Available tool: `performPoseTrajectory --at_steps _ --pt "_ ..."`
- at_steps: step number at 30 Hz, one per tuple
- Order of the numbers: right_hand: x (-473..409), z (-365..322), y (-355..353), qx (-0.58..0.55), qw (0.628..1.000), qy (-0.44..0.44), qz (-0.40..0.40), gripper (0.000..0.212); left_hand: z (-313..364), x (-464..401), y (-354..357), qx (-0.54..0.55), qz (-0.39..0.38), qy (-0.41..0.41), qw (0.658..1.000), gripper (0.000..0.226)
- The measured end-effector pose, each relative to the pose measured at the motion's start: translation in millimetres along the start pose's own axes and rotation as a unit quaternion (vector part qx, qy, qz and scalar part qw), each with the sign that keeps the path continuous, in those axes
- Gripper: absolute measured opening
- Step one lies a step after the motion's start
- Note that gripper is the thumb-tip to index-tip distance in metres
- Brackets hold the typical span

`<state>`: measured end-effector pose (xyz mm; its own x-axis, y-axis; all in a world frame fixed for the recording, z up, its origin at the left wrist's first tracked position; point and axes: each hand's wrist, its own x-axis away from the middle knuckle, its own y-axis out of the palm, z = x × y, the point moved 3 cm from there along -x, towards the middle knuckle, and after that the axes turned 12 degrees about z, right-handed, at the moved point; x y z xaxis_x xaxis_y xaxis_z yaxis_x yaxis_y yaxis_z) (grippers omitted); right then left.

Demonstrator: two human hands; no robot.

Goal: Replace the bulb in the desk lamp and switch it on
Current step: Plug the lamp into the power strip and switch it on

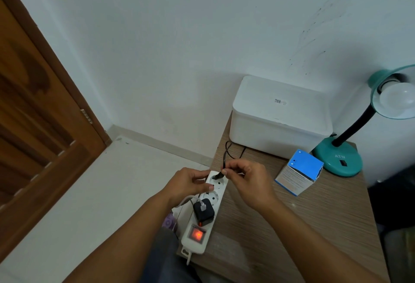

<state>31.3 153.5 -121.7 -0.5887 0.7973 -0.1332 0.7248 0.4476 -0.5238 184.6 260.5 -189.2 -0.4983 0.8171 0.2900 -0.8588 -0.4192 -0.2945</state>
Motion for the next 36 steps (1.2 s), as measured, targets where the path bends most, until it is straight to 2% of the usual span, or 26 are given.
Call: performPoseTrajectory --at_steps 4,11,14,19,36 --pt "3.1 -3.0 4.8 -0.012 1.000 0.004 -0.026 0.019 0.0 0.8 0.3 -0.003 -0.012 0.007 1.000 0.042" --pt "3.6 3.1 10.6 -0.006 1.000 0.003 -0.027 0.018 -3.2 4.9 1.5 0.025 -0.034 0.000 0.999 0.044" --pt "3.2 3.1 11.2 0.002 1.000 0.001 -0.028 0.022 -3.4 5.1 1.9 0.032 -0.031 0.003 0.999 0.045" --pt "2.8 3.4 10.6 0.017 0.999 -0.003 -0.040 0.013 -5.9 2.6 1.5 0.030 -0.032 -0.001 0.999 0.046" --pt "-0.9 2.1 12.2 0.008 0.999 -0.006 -0.040 0.021 -4.6 3.8 1.2 0.043 -0.036 0.001 0.998 0.045"
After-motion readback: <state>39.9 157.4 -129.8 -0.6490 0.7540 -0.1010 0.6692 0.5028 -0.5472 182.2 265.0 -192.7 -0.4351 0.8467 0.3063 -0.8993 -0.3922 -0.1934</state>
